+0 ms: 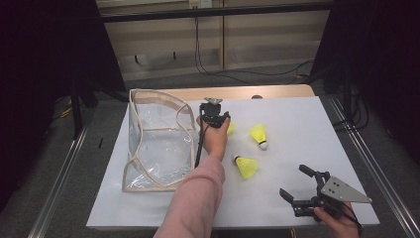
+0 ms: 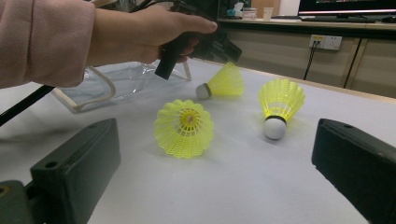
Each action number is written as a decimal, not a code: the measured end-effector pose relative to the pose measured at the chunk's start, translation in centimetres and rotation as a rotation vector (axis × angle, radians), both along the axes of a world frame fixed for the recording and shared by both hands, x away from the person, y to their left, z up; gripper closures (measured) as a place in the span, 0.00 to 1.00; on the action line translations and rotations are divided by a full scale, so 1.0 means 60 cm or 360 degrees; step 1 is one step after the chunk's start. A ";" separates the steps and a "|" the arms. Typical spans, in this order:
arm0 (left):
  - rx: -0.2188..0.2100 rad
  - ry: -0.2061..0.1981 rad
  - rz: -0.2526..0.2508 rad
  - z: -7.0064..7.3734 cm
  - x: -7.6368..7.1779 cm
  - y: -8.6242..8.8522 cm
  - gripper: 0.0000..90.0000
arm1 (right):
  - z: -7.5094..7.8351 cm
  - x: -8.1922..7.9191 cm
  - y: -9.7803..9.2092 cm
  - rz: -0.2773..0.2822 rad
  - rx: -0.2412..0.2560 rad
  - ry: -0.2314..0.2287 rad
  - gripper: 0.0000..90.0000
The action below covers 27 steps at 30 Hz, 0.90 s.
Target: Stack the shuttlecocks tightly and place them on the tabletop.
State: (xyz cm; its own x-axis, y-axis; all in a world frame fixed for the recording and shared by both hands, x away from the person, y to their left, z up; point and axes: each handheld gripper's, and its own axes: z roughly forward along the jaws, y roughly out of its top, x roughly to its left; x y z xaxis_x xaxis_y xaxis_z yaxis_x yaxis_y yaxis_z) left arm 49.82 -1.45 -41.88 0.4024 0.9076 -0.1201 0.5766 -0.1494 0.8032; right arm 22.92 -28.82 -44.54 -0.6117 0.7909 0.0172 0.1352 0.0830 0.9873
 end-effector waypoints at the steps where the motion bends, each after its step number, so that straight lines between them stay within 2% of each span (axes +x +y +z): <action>1: -0.0030 0.0020 -0.0003 -0.002 0.000 -0.001 0.69 | 0.000 0.000 0.000 0.0001 0.0003 0.0002 0.01; 2: -0.0031 0.0041 -0.0018 -0.001 -0.001 -0.001 0.69 | 0.000 0.000 0.000 0.0001 0.0010 0.0005 0.01; 10: -0.0047 0.0051 -0.0117 0.003 -0.014 -0.003 0.77 | 0.000 -0.002 0.000 -0.0004 -0.0009 0.0006 0.01; 13: -0.0025 0.0065 -0.0154 0.003 -0.020 0.000 0.80 | 0.001 -0.002 0.000 -0.0001 -0.0009 0.0001 0.01; 15: -0.0046 0.0062 -0.0179 0.003 -0.023 0.000 0.81 | 0.001 -0.002 0.000 0.0000 -0.0009 0.0002 0.01; 18: -0.0047 0.0089 -0.0204 0.006 -0.028 -0.002 0.83 | 0.001 -0.001 0.001 0.0000 -0.0012 -0.0005 0.01; 25: -0.0043 0.0092 -0.0299 0.012 -0.038 -0.003 0.94 | 0.001 -0.001 0.000 0.0004 -0.0012 -0.0006 0.01; 27: -0.0062 0.0095 -0.0297 0.011 -0.041 -0.004 0.96 | 0.001 -0.002 0.001 0.0001 -0.0015 -0.0006 0.01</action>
